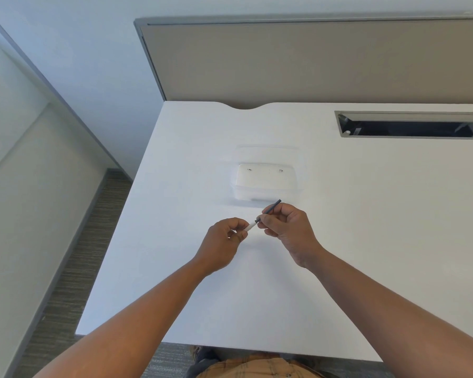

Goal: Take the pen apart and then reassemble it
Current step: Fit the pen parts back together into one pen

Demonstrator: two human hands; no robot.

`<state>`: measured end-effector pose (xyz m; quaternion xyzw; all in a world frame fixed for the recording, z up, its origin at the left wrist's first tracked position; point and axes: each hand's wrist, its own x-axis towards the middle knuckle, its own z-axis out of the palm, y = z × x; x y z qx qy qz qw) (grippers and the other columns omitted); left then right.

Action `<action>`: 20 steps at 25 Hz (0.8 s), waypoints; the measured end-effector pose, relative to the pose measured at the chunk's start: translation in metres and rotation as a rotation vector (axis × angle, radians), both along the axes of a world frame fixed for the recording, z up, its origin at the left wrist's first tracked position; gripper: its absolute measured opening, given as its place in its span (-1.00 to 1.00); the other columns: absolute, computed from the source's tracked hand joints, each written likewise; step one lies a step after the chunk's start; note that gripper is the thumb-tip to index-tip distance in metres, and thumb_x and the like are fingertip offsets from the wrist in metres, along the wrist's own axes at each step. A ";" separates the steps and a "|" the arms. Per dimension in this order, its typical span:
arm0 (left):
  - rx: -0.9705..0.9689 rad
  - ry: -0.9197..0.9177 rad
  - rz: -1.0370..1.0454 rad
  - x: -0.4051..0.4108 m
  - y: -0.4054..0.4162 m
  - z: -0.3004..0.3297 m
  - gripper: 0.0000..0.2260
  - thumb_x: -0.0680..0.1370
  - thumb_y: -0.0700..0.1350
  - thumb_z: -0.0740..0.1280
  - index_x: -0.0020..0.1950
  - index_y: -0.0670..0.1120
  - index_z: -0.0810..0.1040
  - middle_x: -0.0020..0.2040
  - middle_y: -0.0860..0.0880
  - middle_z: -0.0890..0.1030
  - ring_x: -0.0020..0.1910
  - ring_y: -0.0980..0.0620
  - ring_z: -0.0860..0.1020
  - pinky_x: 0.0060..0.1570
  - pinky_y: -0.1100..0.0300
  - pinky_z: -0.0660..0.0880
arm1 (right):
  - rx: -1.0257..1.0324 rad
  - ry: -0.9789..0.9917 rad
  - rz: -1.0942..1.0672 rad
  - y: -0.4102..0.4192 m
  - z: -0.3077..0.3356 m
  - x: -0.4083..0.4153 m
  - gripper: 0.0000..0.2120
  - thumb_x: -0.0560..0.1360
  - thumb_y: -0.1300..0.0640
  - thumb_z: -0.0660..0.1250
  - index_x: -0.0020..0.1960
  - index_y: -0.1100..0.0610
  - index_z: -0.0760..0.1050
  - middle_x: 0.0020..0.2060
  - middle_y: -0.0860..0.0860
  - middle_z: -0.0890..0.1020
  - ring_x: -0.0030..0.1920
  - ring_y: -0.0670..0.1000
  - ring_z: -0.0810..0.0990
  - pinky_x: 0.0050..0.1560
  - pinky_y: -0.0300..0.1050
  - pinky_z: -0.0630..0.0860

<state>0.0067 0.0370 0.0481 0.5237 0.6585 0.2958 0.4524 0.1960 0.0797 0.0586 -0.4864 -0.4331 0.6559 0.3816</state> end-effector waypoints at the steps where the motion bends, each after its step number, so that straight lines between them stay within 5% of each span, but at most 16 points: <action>1: -0.002 -0.002 0.003 0.001 0.000 0.000 -0.91 0.61 -0.13 0.36 0.01 0.03 0.66 -0.02 0.07 0.67 -0.24 0.13 0.46 -0.26 0.34 0.40 | 0.004 -0.008 0.006 0.000 0.000 0.000 -0.95 0.49 0.22 0.48 -0.09 0.10 0.64 -0.12 0.15 0.76 -0.11 0.01 0.72 -0.14 -0.22 0.61; 10: 0.049 -0.034 0.016 0.002 0.001 0.004 -0.91 0.62 -0.14 0.37 0.03 0.01 0.67 -0.04 0.07 0.68 -0.14 0.09 0.55 -0.22 0.46 0.41 | 0.027 -0.052 0.061 -0.001 -0.003 0.001 -0.93 0.48 0.24 0.50 -0.07 0.09 0.70 -0.24 0.01 0.69 -0.18 -0.05 0.62 -0.10 -0.20 0.61; 16: 0.120 -0.104 0.045 0.001 0.002 0.008 -0.89 0.61 -0.16 0.37 0.03 0.04 0.65 -0.16 0.26 0.67 -0.24 0.28 0.57 -0.23 0.43 0.45 | 0.012 -0.130 -0.012 0.000 -0.010 0.007 -0.90 0.49 0.25 0.50 0.00 0.14 0.67 -0.26 0.04 0.68 -0.21 -0.01 0.61 -0.09 -0.09 0.59; 20: 0.168 -0.157 0.082 0.004 0.004 0.011 -0.87 0.61 -0.21 0.37 0.03 0.01 0.65 -0.10 0.03 0.70 -0.13 -0.01 0.62 -0.22 0.47 0.49 | -0.004 -0.173 -0.063 0.002 -0.018 0.014 -0.92 0.49 0.26 0.47 -0.03 0.13 0.66 -0.27 0.04 0.65 -0.22 0.04 0.57 -0.08 -0.06 0.57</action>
